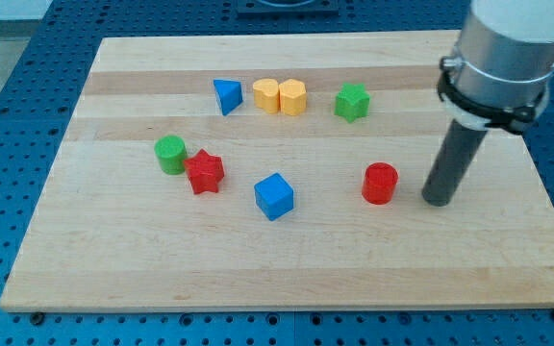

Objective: Move the red circle towards the center

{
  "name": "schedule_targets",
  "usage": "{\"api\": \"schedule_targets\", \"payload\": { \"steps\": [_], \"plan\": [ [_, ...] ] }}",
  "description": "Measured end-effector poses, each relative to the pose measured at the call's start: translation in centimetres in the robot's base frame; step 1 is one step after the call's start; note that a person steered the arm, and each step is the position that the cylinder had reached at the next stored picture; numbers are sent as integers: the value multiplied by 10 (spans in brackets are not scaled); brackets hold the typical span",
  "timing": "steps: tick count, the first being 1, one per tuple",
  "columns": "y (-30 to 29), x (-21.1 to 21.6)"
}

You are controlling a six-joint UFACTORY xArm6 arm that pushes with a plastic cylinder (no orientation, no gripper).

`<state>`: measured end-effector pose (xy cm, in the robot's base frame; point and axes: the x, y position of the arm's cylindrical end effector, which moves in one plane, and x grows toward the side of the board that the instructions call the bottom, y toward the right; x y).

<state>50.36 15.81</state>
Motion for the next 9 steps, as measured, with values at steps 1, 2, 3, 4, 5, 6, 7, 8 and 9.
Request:
{"api": "schedule_targets", "payload": {
  "steps": [1,2,3,4,5,6,7,8,9],
  "plan": [
    [-28,-1],
    [-58,-9],
    [-91,-20],
    [-104,-21],
    [-114,-20],
    [-128,-20],
    [-129,-18],
    [-131,-15],
    [-134,-15]
  ]
}}
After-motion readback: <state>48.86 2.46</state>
